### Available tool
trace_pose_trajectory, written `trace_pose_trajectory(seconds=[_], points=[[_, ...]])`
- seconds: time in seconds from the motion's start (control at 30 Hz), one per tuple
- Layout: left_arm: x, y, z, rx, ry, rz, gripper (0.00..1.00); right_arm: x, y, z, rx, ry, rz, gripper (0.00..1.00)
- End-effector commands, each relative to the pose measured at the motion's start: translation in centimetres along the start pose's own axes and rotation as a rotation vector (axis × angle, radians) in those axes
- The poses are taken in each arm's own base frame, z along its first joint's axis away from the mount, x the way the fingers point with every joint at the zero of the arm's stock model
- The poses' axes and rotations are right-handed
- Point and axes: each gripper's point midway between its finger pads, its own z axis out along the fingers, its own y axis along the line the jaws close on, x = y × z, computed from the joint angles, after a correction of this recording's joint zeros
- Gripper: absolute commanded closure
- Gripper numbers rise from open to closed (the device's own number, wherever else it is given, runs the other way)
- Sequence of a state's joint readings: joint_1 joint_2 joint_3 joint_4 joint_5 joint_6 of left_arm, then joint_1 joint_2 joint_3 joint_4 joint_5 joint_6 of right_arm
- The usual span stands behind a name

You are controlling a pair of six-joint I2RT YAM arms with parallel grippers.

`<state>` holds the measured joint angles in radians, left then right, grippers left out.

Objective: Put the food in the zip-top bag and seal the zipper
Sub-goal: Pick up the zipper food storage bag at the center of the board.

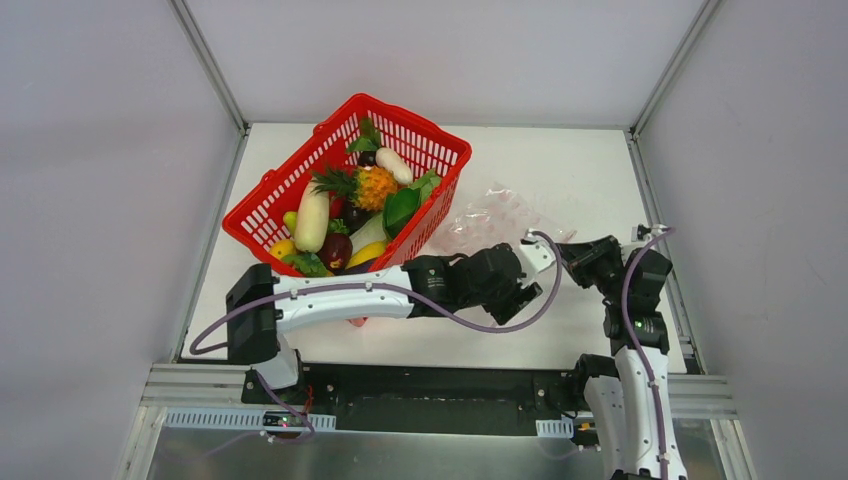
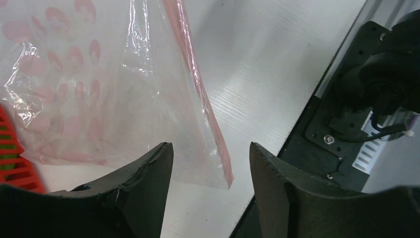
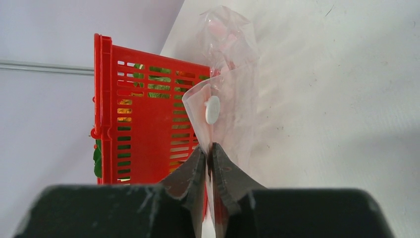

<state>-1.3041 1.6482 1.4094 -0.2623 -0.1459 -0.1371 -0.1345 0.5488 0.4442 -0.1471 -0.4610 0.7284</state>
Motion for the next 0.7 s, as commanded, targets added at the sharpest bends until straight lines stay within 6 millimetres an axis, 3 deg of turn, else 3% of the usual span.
trace_pose_trajectory(seconds=[0.0, 0.2, 0.23, 0.3, 0.4, 0.5, 0.6, 0.67], points=[[-1.4, 1.5, 1.1, -0.142, -0.074, -0.006, 0.41, -0.5, 1.7, -0.5, -0.047, -0.008, -0.013, 0.88], [-0.3, 2.5, 2.3, -0.206, -0.072, -0.023, 0.46, -0.1, 2.3, -0.5, -0.087, 0.015, 0.001, 0.87], [0.0, 2.6, 2.6, -0.211, -0.067, -0.021, 0.51, -0.1, 2.4, -0.5, -0.091, 0.017, -0.001, 0.87], [0.4, 2.5, 3.2, -0.200, -0.058, -0.028, 0.71, 0.0, 2.3, -0.4, -0.093, 0.021, -0.004, 0.87], [0.9, 2.1, 4.1, -0.140, -0.040, -0.054, 0.77, 0.1, 2.1, -0.3, -0.093, 0.027, -0.005, 0.87], [0.9, 1.5, 4.2, -0.090, -0.052, -0.069, 0.78, 0.0, 2.0, -0.1, -0.086, 0.034, -0.016, 0.87], [0.9, 1.1, 3.9, -0.054, -0.073, -0.089, 0.64, 0.0, 1.7, 0.1, -0.073, 0.034, -0.015, 0.86], [0.8, 1.2, 3.7, -0.053, -0.083, -0.094, 0.61, 0.0, 1.7, 0.2, -0.074, 0.036, -0.015, 0.86]])
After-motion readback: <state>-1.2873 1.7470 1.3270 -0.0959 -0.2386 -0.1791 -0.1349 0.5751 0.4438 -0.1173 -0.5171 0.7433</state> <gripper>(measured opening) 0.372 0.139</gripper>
